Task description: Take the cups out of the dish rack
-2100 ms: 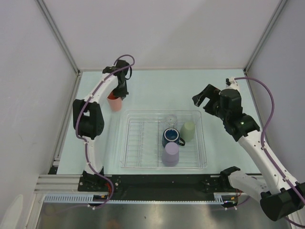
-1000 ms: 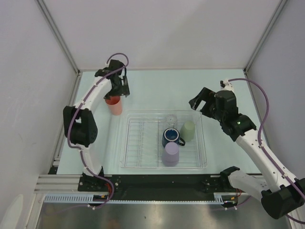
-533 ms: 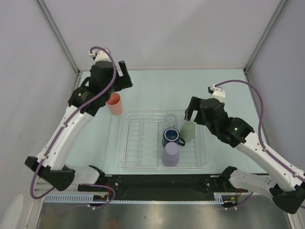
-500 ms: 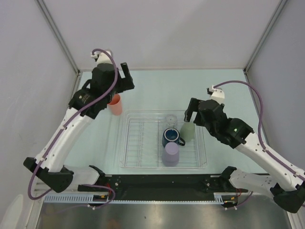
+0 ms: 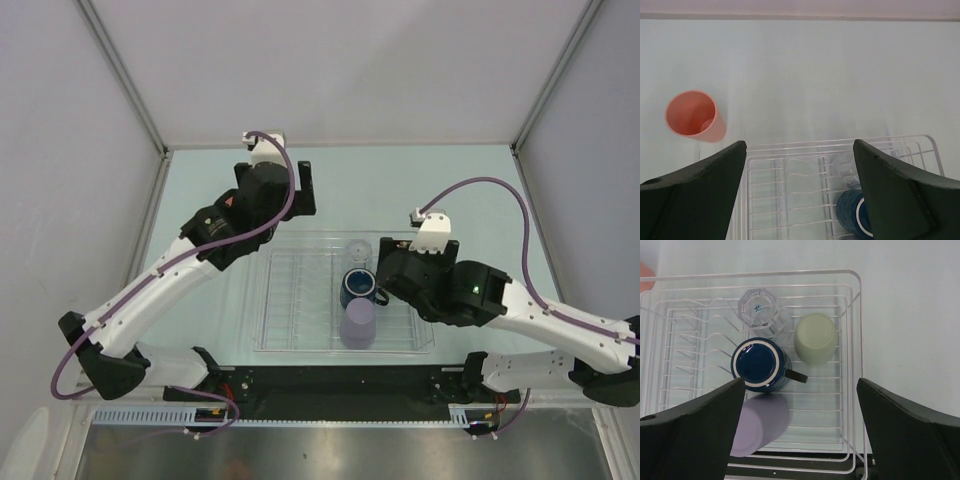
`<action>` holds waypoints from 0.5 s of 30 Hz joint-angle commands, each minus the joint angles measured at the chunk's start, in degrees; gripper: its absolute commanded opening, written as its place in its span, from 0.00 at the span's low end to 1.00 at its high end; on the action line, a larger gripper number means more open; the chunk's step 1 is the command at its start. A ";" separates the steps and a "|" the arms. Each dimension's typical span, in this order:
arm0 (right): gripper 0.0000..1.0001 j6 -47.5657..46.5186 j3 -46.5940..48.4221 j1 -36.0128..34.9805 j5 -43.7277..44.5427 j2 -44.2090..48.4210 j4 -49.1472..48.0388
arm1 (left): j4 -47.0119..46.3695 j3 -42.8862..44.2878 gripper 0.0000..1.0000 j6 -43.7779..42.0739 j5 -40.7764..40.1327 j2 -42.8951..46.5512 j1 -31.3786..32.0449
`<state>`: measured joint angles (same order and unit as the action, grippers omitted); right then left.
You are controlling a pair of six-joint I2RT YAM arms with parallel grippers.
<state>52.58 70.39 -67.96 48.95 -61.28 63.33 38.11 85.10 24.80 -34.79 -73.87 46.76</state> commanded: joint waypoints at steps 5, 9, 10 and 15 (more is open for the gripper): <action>1.00 6.48 6.43 -3.49 7.48 -4.12 8.74 | -4.18 -1.77 0.93 -1.24 -3.71 0.83 1.58; 1.00 6.05 6.16 -3.49 7.48 -2.97 7.86 | -4.36 -2.39 0.94 -2.03 -4.41 1.36 1.49; 1.00 6.05 6.16 -3.49 7.56 -2.54 7.77 | -4.44 -2.57 0.94 -2.12 -4.59 1.44 1.49; 1.00 4.91 4.94 -3.58 7.30 -1.48 6.55 | -4.45 -3.53 0.94 -1.68 -4.06 2.23 1.49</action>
<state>56.60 74.08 -71.20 53.19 -64.60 70.11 35.22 82.30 23.88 -37.78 -74.04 47.86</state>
